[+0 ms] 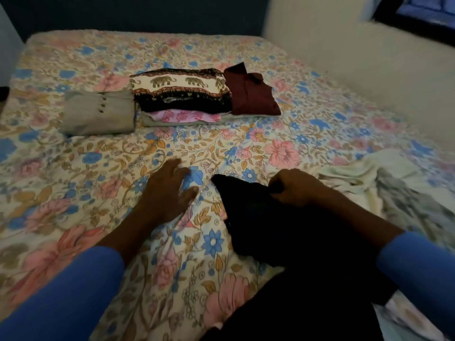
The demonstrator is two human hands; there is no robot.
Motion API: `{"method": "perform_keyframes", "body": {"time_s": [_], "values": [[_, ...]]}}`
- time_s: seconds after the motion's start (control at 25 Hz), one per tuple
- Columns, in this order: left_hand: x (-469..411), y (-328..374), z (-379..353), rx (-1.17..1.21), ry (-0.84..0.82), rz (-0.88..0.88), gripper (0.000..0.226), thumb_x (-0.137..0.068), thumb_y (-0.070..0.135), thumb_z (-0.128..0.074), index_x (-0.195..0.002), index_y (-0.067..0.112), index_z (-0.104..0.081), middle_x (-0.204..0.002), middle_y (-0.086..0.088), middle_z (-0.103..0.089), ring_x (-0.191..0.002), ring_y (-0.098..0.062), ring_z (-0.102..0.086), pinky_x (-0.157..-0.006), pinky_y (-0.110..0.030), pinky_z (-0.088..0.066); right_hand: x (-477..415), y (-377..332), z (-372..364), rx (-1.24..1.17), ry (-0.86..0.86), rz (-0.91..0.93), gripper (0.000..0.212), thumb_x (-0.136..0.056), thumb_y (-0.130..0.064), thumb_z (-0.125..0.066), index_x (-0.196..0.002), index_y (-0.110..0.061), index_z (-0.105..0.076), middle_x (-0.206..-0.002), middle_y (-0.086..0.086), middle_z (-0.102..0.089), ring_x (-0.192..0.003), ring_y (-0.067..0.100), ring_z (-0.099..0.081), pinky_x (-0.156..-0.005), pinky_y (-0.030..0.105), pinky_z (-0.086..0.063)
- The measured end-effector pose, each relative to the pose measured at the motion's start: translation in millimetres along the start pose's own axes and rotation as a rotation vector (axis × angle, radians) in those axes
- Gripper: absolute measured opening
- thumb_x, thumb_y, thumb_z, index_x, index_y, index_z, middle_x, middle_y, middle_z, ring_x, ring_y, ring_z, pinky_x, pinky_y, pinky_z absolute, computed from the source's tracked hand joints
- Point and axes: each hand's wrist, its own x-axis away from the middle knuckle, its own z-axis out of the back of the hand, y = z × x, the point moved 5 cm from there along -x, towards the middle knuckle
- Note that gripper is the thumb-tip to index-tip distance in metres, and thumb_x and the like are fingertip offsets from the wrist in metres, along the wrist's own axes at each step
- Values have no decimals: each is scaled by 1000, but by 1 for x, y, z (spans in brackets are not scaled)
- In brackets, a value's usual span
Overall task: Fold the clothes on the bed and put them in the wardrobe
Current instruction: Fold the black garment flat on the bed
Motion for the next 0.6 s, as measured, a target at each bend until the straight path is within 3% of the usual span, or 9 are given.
{"method": "perform_keyframes", "body": {"time_s": [0.12,0.24,0.32,0.36,0.4,0.52,0.6], "values": [[32,2,12,6,-94,41,80,-87,70,-41,-146,18,-53,-158,-14,-43,-143,-33,-42,-114,-50,-36,18,-22,25,50,297,9,26,-100,-46,-60,-113,-29,-74,-103,-3,-74,-96,21,-68,-71,30,-43],[63,-9,28,123,-161,92,65,-93,60,-61,-149,29,-50,-161,4,-39,-144,-18,-41,-116,-39,-35,14,-83,77,34,619,127,28,-101,-44,-57,-119,-31,-75,-108,0,-75,-98,25,-69,-71,31,-44],[75,-22,49,328,-104,205,49,-96,48,-67,-142,33,-56,-143,17,-52,-120,1,-54,-100,-16,-42,10,-136,121,-129,806,217,29,-100,-43,-58,-115,-26,-75,-106,2,-75,-97,25,-69,-75,35,-52],[80,-29,57,438,-56,268,40,-98,46,-65,-136,34,-61,-132,21,-57,-108,9,-55,-92,-9,-42,11,-163,145,-266,878,255,28,-100,-42,-58,-112,-23,-75,-105,2,-75,-96,22,-69,-79,37,-54],[84,-40,63,568,-2,338,31,-100,45,-61,-128,34,-67,-124,23,-62,-103,12,-57,-91,-11,-44,12,-190,165,-424,937,296,27,-100,-40,-59,-109,-20,-74,-103,1,-74,-95,18,-69,-82,38,-56],[94,-64,69,1100,196,552,41,-103,47,-51,-120,19,-76,-121,2,-75,-113,-20,-70,-96,-38,-53,15,-244,190,-899,973,435,22,-97,-38,-64,-97,-17,-71,-92,-3,-73,-88,11,-70,-86,42,-57],[100,-71,73,1397,288,689,57,-107,49,-40,-128,4,-68,-127,-9,-72,-120,-25,-66,-94,-33,-51,9,-264,167,-1021,737,601,27,-94,-42,-66,-100,-17,-72,-95,1,-76,-93,19,-73,-89,50,-58]]}}
